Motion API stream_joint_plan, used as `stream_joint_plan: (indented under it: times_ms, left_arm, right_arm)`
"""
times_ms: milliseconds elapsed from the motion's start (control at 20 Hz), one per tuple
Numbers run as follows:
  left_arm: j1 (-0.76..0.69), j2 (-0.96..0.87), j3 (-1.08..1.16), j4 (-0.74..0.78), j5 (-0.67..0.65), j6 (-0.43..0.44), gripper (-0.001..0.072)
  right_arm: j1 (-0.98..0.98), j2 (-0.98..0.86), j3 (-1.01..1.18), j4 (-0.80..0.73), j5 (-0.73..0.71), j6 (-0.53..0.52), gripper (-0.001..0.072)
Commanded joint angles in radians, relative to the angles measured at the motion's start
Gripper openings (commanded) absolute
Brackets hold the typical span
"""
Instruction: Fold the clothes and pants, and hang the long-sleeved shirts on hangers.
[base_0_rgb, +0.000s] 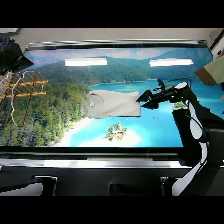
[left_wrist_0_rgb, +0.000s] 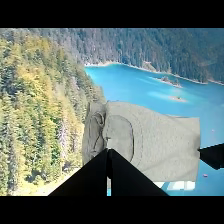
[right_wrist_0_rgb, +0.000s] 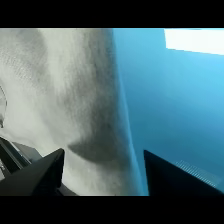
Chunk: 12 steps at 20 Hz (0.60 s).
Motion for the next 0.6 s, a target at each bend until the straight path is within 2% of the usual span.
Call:
stream_joint_plan:
  times_ms: [0,150,300,550]
  left_arm:
    - [-0.006,-0.002,0.0,0.0,0.0,0.0,0.0019]
    - [-0.005,-0.003,0.0,0.001,0.0,0.0,0.0019]
    - [-0.005,-0.003,0.0,0.001,0.0,0.0,0.0019]
    - [-0.005,-0.002,0.0,0.0,0.0,0.0,0.0018]
  right_arm:
    - [0.041,-0.021,0.0,0.003,-0.021,0.003,0.0477]
    - [0.062,-0.019,0.001,0.048,-0.044,-0.025,0.0042]
    - [0.05,0.013,0.007,0.162,-0.053,-0.035,0.004]
    - [-0.045,0.104,0.114,0.144,-0.051,0.046,0.0039]
